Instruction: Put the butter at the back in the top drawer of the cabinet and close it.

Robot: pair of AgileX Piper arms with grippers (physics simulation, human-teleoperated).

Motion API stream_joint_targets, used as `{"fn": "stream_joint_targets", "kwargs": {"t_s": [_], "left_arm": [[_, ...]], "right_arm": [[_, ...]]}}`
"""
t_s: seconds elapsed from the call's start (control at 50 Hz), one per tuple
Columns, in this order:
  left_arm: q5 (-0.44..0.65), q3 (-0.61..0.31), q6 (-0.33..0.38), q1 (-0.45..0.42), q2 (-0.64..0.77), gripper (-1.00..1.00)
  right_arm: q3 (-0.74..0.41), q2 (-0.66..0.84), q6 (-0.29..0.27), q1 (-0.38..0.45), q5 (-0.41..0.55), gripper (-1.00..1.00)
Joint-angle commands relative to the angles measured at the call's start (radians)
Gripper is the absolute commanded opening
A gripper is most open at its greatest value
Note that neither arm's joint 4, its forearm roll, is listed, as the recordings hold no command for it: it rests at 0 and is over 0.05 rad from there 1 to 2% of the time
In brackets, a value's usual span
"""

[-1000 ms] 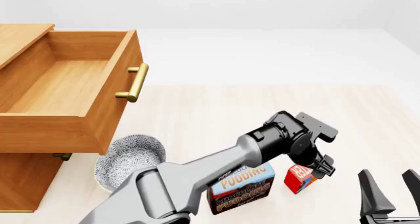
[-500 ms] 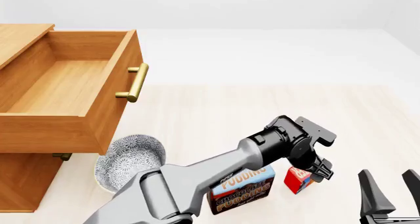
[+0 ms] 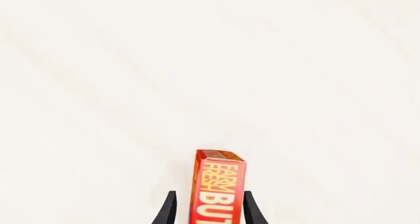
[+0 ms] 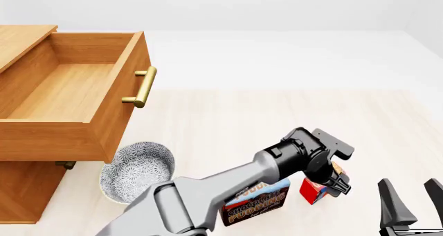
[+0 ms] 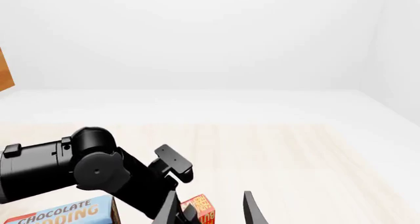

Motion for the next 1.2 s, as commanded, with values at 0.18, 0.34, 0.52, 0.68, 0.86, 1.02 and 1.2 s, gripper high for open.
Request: {"fn": "stream_joint_targets", "kwargs": {"t_s": [0.18, 0.34, 0.52, 0.68, 0.86, 1.02, 1.2], "left_arm": [[0.019, -0.033, 0.000, -0.002, 0.033, 1.00], [0.022, -0.034, 0.001, -0.001, 0.031, -1.00], [0.012, -0.020, 0.009, 0.001, 0.012, -1.00], [-0.012, 0.020, 0.024, 0.007, -0.034, -1.00], [-0.036, 0.060, 0.040, 0.010, -0.094, -1.00], [-0.045, 0.086, 0.059, 0.018, -0.145, -1.00], [-0.043, 0.108, 0.081, 0.026, -0.197, -1.00]], "right_arm": [[0.000, 0.000, 0.000, 0.000, 0.000, 1.00], [0.000, 0.000, 0.000, 0.000, 0.000, 1.00], [0.000, 0.000, 0.000, 0.000, 0.000, 1.00], [0.000, 0.000, 0.000, 0.000, 0.000, 1.00], [0.000, 0.000, 0.000, 0.000, 0.000, 1.00], [0.000, 0.000, 0.000, 0.000, 0.000, 1.00], [0.000, 0.000, 0.000, 0.000, 0.000, 1.00]]}}
